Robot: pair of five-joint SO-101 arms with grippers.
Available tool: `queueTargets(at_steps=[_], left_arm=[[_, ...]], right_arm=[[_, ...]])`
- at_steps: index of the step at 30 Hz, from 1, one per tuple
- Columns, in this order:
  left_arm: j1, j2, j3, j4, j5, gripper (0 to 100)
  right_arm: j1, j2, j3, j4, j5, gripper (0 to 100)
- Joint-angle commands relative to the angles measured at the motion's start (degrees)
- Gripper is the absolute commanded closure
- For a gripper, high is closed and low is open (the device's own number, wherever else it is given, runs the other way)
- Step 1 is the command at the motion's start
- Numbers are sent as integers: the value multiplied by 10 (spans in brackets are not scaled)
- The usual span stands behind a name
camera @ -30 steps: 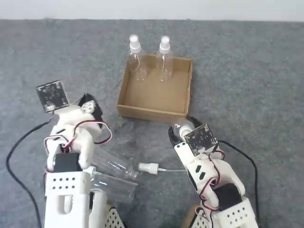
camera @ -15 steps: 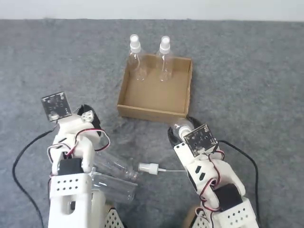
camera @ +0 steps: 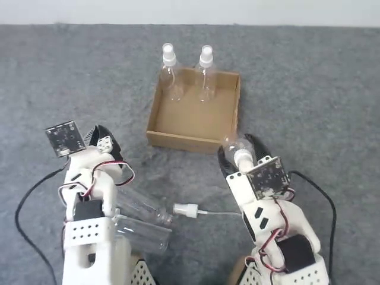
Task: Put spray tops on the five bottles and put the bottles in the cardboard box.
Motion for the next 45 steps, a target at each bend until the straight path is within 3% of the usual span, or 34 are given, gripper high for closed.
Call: queueTargets(at_steps=[1,12,23,45], left_arm=[[-4,-13,-6,-18,-4,985],[-6,-13,-4,-18,-4,984],[-7,-13,-4,-18,-4,984],[-7,-13,-4,-17,-4,984]], right_arm=[[10,-6,-54,1,9,980],[11,4,-109,1,10,980],[11,180,-234,-6,9,979],[11,349,-244,-181,5,982]])
